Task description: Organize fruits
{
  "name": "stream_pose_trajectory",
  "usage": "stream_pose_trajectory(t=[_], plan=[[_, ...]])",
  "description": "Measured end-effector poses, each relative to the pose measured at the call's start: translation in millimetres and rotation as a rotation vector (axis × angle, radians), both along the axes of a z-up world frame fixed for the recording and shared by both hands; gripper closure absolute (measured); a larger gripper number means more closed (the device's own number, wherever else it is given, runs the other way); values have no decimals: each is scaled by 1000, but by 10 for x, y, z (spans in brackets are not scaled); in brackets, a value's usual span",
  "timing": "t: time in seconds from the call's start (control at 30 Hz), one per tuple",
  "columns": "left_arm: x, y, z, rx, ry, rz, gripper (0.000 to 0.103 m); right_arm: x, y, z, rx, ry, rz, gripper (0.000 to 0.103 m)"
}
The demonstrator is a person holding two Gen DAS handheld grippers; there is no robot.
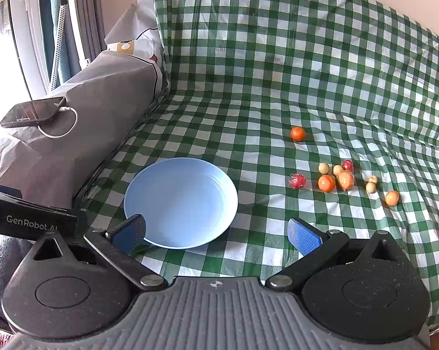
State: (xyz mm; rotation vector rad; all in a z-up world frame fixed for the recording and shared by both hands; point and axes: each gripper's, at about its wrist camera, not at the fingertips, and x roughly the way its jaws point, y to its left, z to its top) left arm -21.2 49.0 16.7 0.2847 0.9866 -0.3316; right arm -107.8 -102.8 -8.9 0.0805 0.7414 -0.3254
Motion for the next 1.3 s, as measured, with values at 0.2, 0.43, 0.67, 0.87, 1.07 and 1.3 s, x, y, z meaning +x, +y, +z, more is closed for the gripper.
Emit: stream_pose_trajectory(t=[0.2,0.43,0.67,0.87,1.07,1.3], plan=[[5,-14,-15,9,3,-4,0,-9,16,-20,7,6,-4,1],[5,-8,-18,12,6,-5,0,-19,-22,22,-11,-47,-2,0],[3,-1,-20,13,7,-1,0,1,-12,39,8,-32,-3,0],[8,21,-14,14,10,5,0,8,-11,15,18,7,-3,1],[35,15,-12,21,16,12,0,40,-8,-1,15,58,-1,1],[56,-31,-3,39,17,13,0,47,-29,-27,37,2,-16,0]])
